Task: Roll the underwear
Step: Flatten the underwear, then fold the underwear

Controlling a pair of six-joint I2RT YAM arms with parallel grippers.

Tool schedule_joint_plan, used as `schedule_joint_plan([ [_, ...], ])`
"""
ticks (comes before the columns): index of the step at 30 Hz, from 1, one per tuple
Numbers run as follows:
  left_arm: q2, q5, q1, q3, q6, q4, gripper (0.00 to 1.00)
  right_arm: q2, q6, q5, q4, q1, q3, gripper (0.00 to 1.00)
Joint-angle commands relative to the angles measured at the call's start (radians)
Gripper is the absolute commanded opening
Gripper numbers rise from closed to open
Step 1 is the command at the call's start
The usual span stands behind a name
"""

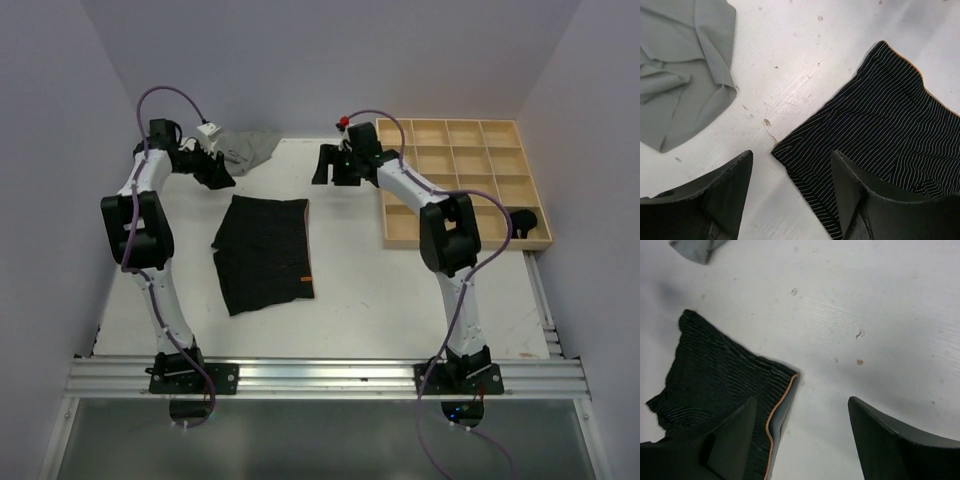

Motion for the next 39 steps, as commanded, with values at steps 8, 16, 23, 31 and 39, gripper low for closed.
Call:
schedule_joint_plan([
  [8, 0.122, 0.017, 0.007, 0.021, -0.145, 0.206, 0.66, 0.227, 0.005, -0.099, 0.078, 0.029, 0.166, 0.73],
  [16, 0.206, 0.037, 0.009, 0.069, -0.164, 0.192, 0.66, 0.274, 0.018, -0.183, 0.115, 0.036, 0.115, 0.66],
  [23, 0.251, 0.103, 0.009, 0.098, -0.166, 0.149, 0.65, 0.273, -0.013, -0.255, 0.121, 0.042, 0.06, 0.64],
  [31, 0.264, 0.101, 0.01, 0.092, -0.088, 0.043, 0.59, 0.283, -0.044, -0.287, 0.093, 0.048, 0.04, 0.57],
  [39, 0.264, 0.115, 0.023, 0.067, -0.062, 0.01, 0.5, 0.288, -0.065, -0.246, 0.076, 0.044, 0.018, 0.54],
])
